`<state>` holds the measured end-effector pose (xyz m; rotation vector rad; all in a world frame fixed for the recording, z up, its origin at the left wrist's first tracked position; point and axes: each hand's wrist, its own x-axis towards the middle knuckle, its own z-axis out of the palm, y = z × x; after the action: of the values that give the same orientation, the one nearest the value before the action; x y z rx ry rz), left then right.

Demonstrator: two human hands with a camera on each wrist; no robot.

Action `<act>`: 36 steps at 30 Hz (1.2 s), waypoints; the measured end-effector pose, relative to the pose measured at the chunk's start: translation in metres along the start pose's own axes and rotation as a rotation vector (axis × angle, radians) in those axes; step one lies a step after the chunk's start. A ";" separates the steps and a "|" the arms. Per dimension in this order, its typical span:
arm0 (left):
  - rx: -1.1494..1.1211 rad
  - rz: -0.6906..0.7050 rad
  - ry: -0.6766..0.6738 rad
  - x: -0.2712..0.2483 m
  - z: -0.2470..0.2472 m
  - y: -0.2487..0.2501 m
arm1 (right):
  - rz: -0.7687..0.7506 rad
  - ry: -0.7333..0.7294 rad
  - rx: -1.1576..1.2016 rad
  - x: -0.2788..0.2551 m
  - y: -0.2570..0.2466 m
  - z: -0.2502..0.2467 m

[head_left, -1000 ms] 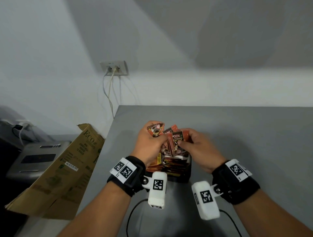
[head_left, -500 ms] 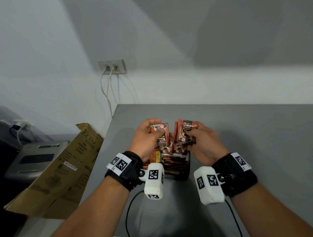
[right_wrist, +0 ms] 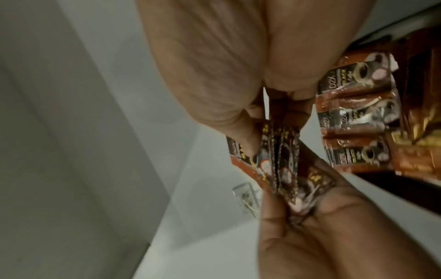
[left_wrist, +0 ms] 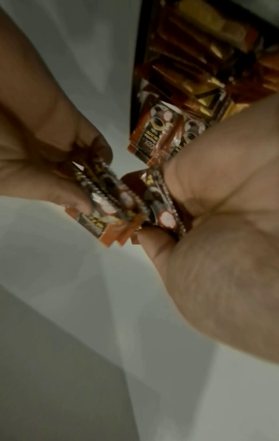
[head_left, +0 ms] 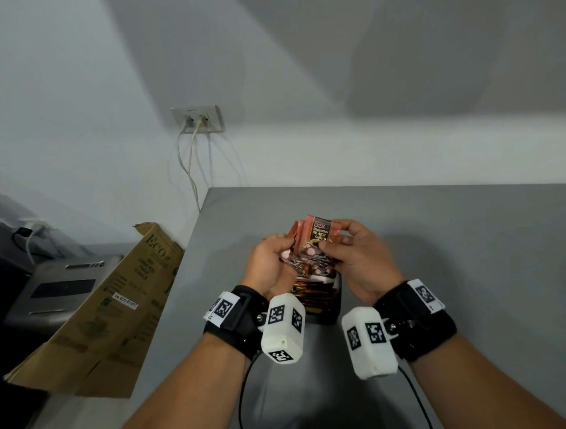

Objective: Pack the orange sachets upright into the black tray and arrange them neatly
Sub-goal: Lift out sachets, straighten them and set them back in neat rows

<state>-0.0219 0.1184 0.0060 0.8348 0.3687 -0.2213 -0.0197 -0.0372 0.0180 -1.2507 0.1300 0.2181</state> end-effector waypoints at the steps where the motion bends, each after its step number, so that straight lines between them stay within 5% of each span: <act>1: -0.012 -0.035 -0.049 -0.002 0.002 0.000 | -0.056 0.001 -0.132 0.000 0.000 0.000; 5: 0.016 -0.092 -0.201 -0.006 0.007 0.003 | -0.263 -0.041 -0.535 -0.002 -0.005 -0.001; 8: 0.139 -0.111 -0.193 -0.007 0.008 0.003 | -0.348 -0.048 -0.906 -0.002 -0.004 0.001; 11: 0.190 -0.078 -0.170 -0.005 0.006 0.001 | -0.326 -0.090 -0.958 -0.004 -0.003 -0.001; 16: 0.141 -0.011 -0.150 0.000 0.008 -0.005 | -0.408 -0.365 -1.199 -0.005 -0.014 0.004; 28: 0.003 -0.115 -0.290 -0.010 0.000 0.001 | -0.407 -0.422 -1.161 0.002 -0.015 0.003; 36: 0.062 -0.095 -0.195 -0.008 0.005 0.000 | -0.432 -0.415 -1.133 0.001 -0.014 0.007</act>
<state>-0.0285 0.1148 0.0123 0.8498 0.2196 -0.4010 -0.0151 -0.0348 0.0330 -2.2736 -0.7146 0.1659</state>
